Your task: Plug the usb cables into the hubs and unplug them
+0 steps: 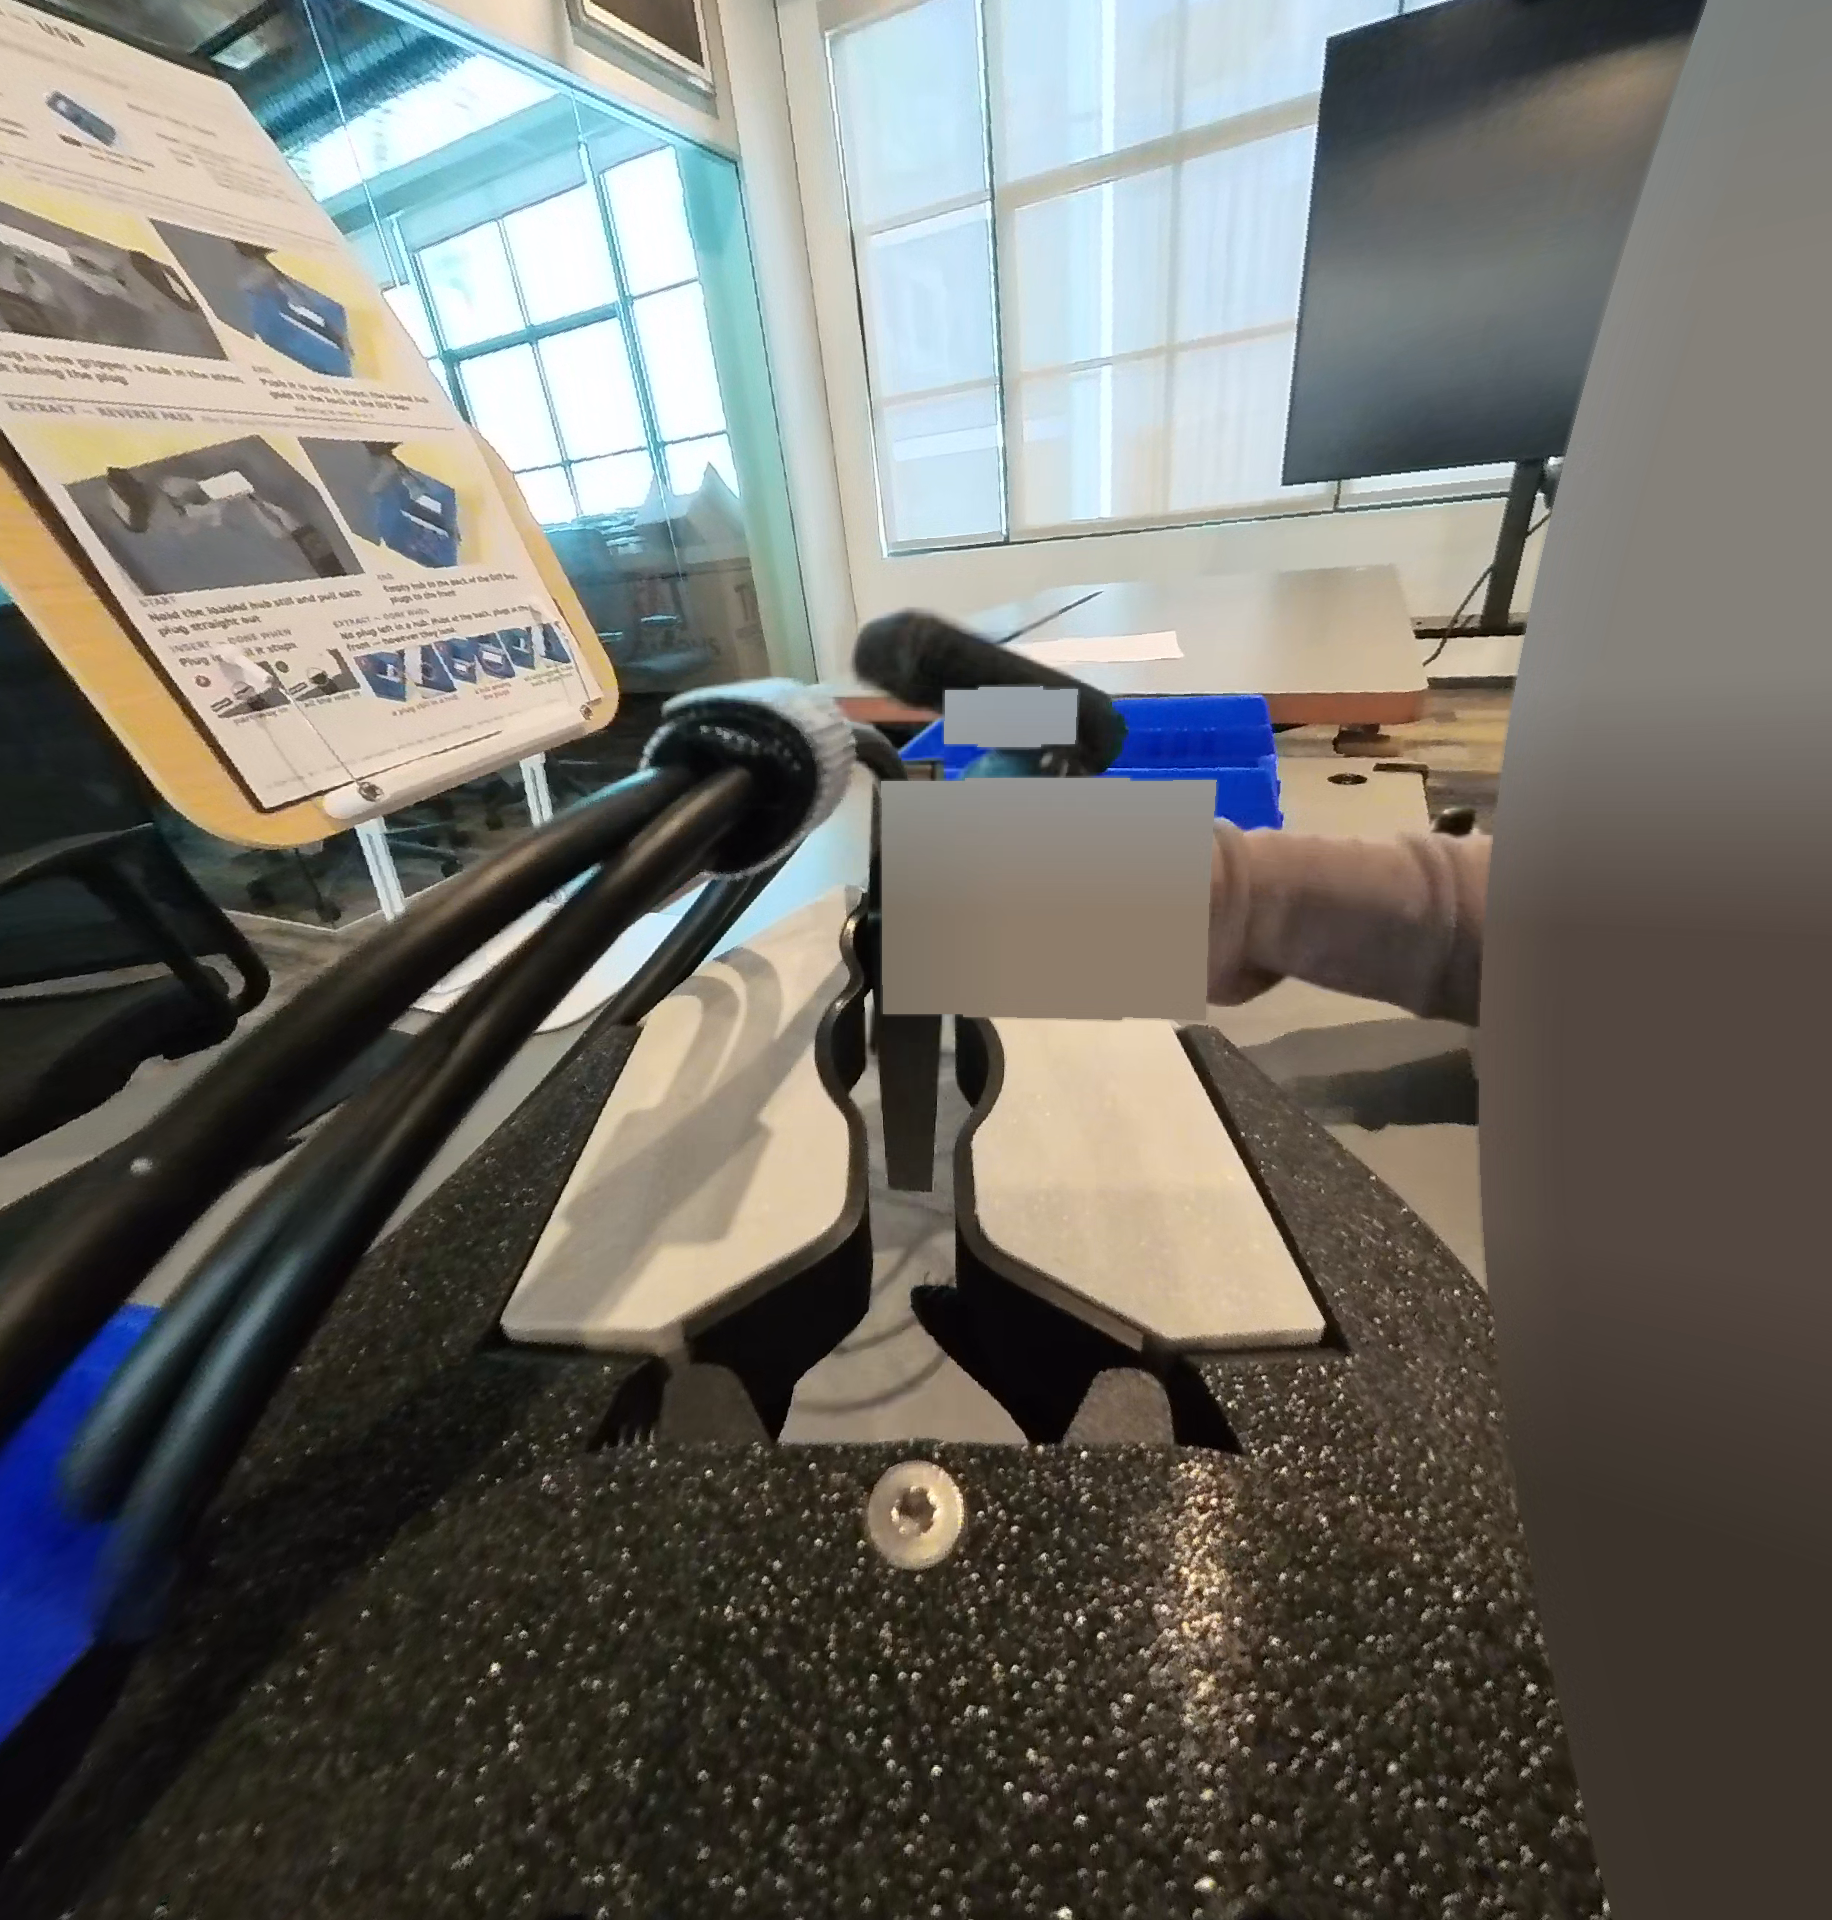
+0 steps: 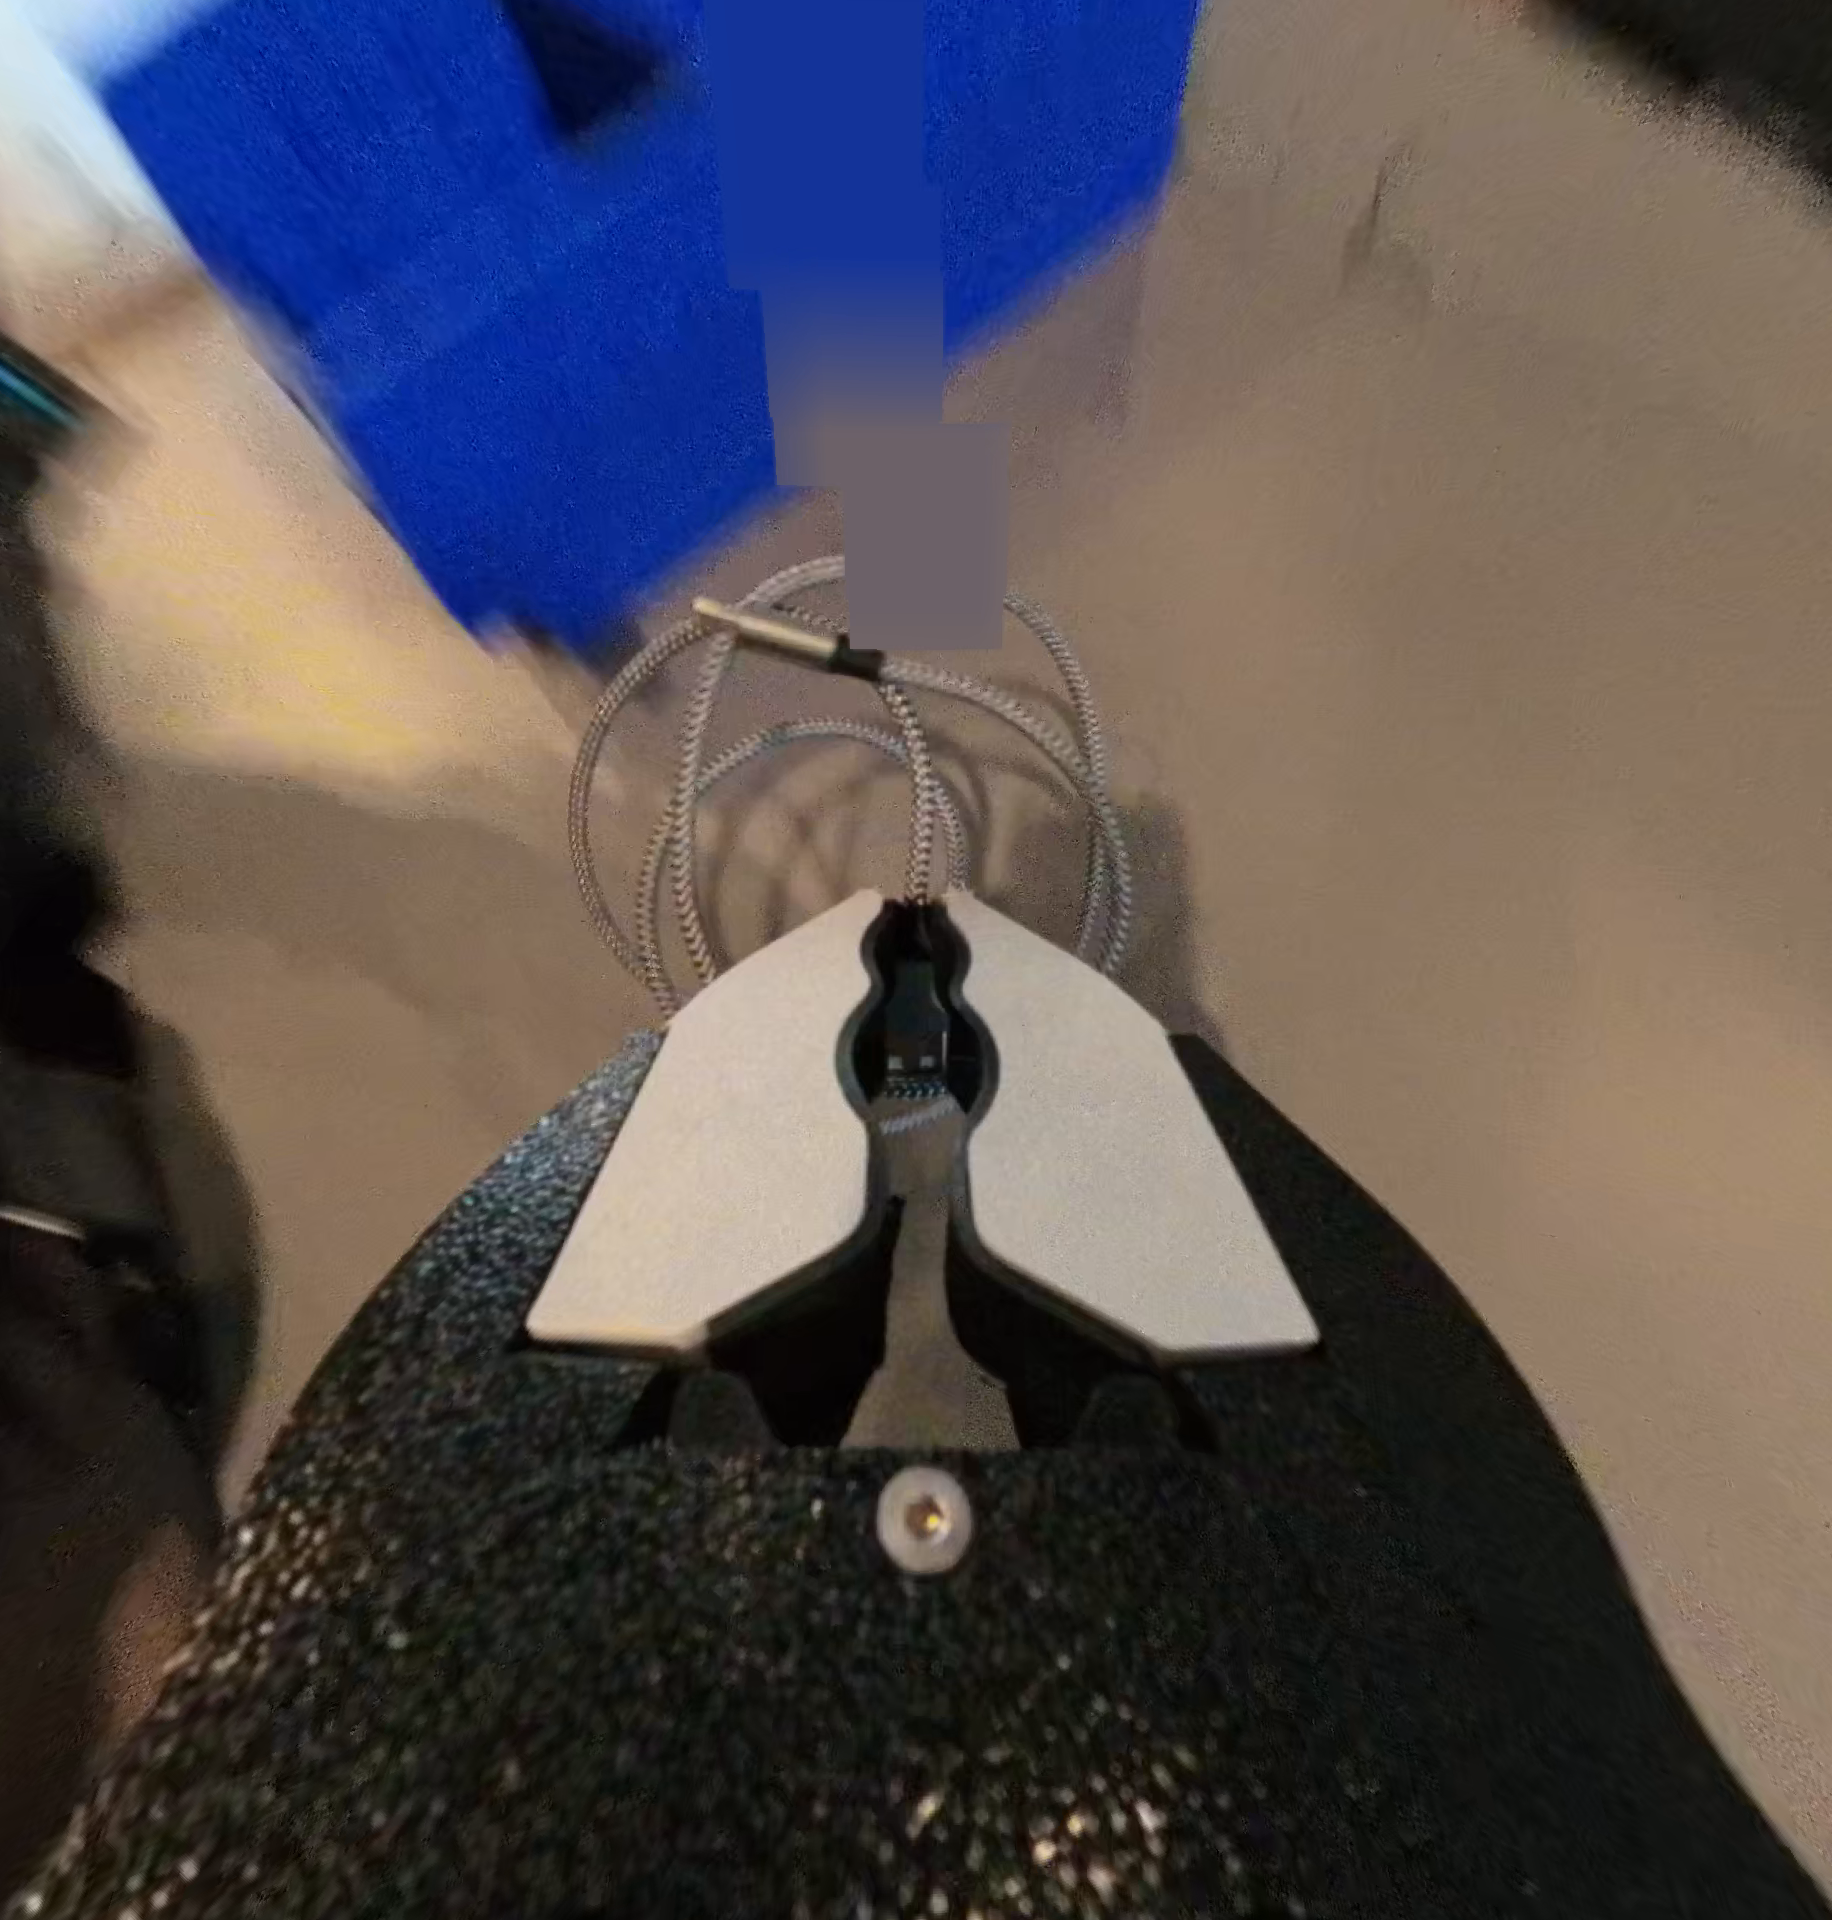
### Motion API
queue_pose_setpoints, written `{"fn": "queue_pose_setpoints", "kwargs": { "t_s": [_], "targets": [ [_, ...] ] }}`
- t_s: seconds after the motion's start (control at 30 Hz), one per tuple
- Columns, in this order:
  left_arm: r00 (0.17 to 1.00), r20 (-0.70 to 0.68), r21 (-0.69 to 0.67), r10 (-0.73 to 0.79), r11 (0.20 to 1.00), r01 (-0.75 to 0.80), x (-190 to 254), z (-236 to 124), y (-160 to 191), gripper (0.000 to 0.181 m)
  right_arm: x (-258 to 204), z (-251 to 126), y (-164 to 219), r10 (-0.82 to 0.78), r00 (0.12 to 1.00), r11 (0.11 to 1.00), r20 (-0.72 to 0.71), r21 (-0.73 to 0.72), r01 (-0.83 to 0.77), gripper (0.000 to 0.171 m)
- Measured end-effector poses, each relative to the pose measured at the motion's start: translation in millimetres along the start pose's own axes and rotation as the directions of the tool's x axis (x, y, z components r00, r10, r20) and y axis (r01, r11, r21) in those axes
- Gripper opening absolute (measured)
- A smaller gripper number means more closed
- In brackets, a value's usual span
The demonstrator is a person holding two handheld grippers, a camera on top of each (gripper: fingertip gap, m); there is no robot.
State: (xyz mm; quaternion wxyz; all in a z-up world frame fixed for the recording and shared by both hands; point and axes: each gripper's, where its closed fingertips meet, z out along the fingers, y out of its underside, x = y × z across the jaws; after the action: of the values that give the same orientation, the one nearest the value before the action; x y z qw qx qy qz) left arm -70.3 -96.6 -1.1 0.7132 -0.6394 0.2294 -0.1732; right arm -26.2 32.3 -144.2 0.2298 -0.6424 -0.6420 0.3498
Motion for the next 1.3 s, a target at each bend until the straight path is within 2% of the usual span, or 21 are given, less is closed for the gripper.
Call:
{"fn": "queue_pose_setpoints", "kwargs": {
  "t_s": [0.03, 0.1, 0.13, 0.2, 0.27, 0.47, 0.57, 0.67, 0.7, 0.77, 0.8, 0.9, 0.97, 1.0, 1.07, 1.13, 1.3],
  "targets": [
    [1.0, 0.0, 0.003, -0.001, 1.0, 0.001, -0.1, -0.3, -0.5, 0.011, -4.2, -11.8, -19.3, 0.031, 0.996, 0.985, 0.078, 0.169, -0.044, 0.005],
    [1.0, -0.003, 0.008, -0.005, 1.0, 0.005, 0.1, -0.5, -1.2, 0.011, -14.2, -43.8, -51.3, 0.003, 0.97, 0.873, 0.242, 0.472, -0.121, 0.005],
    [1.0, -0.005, 0.01, -0.006, 1.0, 0.006, 0.6, -0.2, -1.3, 0.011, -18.2, -61.0, -61.4, -0.041, 0.953, 0.797, 0.3, 0.585, -0.149, 0.005],
    [1.0, -0.012, 0.011, -0.01, 1.0, 0.01, 1.8, 0.9, -1.1, 0.012, -18.8, -89.1, -71.4, -0.117, 0.937, 0.644, 0.328, 0.744, -0.18, 0.005],
    [1.0, -0.022, 0.011, -0.014, 1.0, 0.014, 3.8, 2.7, -0.4, 0.011, -14.4, -99.7, -71.6, -0.121, 0.93, 0.572, 0.348, 0.79, -0.221, 0.005],
    [0.998, -0.054, -0.002, -0.027, 1.0, 0.026, 10.4, 11.9, 5.7, 0.011, -17.4, -104.7, -71.9, -0.134, 0.88, 0.467, 0.456, 0.812, -0.35, 0.005],
    [0.996, -0.081, 0.001, -0.049, 0.999, 0.049, 14.6, 17.8, 9.2, 0.012, -30.9, -111.2, -74.7, -0.251, 0.893, 0.399, 0.373, 0.881, -0.255, 0.005],
    [0.989, -0.117, 0.034, -0.086, 0.995, 0.09, 19.5, 23.3, 8.9, 0.012, -46.9, -112.5, -79.6, -0.368, 0.912, 0.342, 0.181, 0.939, -0.049, 0.005],
    [0.986, -0.131, 0.04, -0.103, 0.993, 0.109, 20.8, 24.7, 8.9, 0.011, -45.7, -109.6, -82.4, -0.368, 0.928, 0.334, 0.063, 0.94, 0.068, 0.005],
    [0.98, -0.149, 0.045, -0.13, 0.989, 0.138, 22.1, 26.7, 9.7, 0.011, -43.5, -106.9, -87.3, -0.382, 0.904, 0.32, -0.194, 0.89, 0.326, 0.005],
    [0.979, -0.149, 0.046, -0.136, 0.988, 0.144, 21.7, 27.2, 10.3, 0.011, -46.0, -108.2, -89.6, -0.394, 0.884, 0.32, -0.252, 0.864, 0.389, 0.005],
    [0.98, -0.141, 0.037, -0.138, 0.989, 0.144, 19.6, 27.7, 13.1, 0.011, -56.6, -114.1, -92.9, -0.435, 0.882, 0.35, -0.182, 0.869, 0.351, 0.005],
    [0.979, -0.143, 0.042, -0.144, 0.988, 0.151, 19.1, 27.6, 13.1, 0.011, -49.7, -113.4, -92.9, -0.422, 0.867, 0.343, -0.264, 0.839, 0.422, 0.005],
    [0.978, -0.146, 0.045, -0.149, 0.987, 0.157, 19.2, 27.6, 12.8, 0.011, -53.3, -113.4, -92.3, -0.434, 0.865, 0.335, -0.251, 0.847, 0.413, 0.005],
    [0.975, -0.153, 0.052, -0.159, 0.984, 0.169, 19.3, 27.8, 12.3, 0.011, -63.2, -111.0, -90.5, -0.461, 0.879, 0.352, -0.124, 0.883, 0.31, 0.005],
    [0.973, -0.158, 0.057, -0.17, 0.982, 0.181, 19.2, 28.1, 12.3, 0.011, -63.1, -100.6, -86.4, -0.471, 0.881, 0.401, -0.052, 0.876, 0.266, 0.005],
    [0.974, -0.15, 0.05, -0.169, 0.983, 0.178, 17.4, 28.0, 13.9, 0.011, -57.9, -64.2, -62.4, -0.429, 0.875, 0.678, 0.224, 0.72, 0.148, 0.005]
  ]
}}
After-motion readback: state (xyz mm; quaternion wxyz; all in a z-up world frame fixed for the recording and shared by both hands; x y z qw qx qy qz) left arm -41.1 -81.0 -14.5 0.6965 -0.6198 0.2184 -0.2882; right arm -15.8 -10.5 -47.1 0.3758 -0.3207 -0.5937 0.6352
